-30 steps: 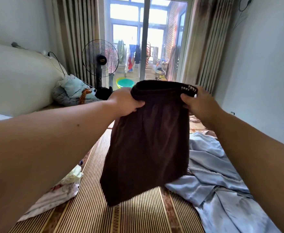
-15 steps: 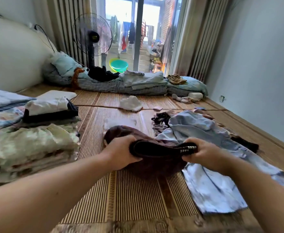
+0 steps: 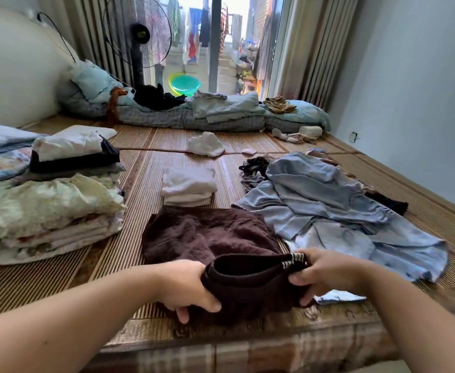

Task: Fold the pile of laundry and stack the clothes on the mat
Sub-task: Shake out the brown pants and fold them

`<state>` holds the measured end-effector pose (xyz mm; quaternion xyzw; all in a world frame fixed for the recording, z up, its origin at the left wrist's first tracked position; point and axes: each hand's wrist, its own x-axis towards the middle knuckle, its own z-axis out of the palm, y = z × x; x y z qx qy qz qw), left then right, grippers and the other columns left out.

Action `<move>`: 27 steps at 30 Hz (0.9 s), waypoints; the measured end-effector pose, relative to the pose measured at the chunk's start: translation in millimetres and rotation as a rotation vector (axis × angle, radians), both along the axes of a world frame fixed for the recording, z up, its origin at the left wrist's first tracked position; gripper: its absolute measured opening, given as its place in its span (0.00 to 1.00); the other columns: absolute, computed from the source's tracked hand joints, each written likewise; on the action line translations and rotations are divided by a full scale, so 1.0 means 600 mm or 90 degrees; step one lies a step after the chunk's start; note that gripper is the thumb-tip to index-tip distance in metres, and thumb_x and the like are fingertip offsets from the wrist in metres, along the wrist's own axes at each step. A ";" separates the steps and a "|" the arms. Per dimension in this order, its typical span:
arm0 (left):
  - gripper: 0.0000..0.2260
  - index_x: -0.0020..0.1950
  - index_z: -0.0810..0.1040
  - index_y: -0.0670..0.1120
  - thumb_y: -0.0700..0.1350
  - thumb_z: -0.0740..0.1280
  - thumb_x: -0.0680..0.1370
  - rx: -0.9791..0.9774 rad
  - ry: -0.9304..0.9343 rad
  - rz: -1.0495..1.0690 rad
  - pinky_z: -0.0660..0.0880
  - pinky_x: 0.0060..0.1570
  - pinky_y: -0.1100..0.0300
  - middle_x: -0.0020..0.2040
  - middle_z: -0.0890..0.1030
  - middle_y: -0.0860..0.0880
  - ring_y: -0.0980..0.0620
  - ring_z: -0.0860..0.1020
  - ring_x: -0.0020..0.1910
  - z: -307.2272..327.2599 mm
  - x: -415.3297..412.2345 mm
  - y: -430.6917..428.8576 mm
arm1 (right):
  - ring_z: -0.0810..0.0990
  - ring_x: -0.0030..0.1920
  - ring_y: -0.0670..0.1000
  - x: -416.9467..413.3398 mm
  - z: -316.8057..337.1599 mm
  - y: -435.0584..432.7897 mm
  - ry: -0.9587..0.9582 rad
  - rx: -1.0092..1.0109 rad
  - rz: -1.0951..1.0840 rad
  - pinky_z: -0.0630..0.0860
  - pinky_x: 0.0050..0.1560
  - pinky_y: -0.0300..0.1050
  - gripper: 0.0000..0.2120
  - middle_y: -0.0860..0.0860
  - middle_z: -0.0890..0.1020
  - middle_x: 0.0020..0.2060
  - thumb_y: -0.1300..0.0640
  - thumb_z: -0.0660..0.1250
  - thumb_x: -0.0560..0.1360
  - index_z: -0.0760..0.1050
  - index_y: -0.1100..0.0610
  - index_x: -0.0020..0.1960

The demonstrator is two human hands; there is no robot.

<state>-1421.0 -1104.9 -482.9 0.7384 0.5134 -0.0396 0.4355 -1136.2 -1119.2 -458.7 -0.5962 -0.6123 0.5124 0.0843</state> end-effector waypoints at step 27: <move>0.35 0.76 0.45 0.68 0.72 0.56 0.73 0.155 0.277 0.132 0.43 0.70 0.33 0.80 0.37 0.48 0.42 0.38 0.78 -0.192 -0.037 0.232 | 0.42 0.78 0.59 -0.158 -0.226 0.259 -0.465 0.149 0.056 0.51 0.71 0.69 0.37 0.46 0.42 0.79 0.25 0.53 0.71 0.46 0.33 0.75</move>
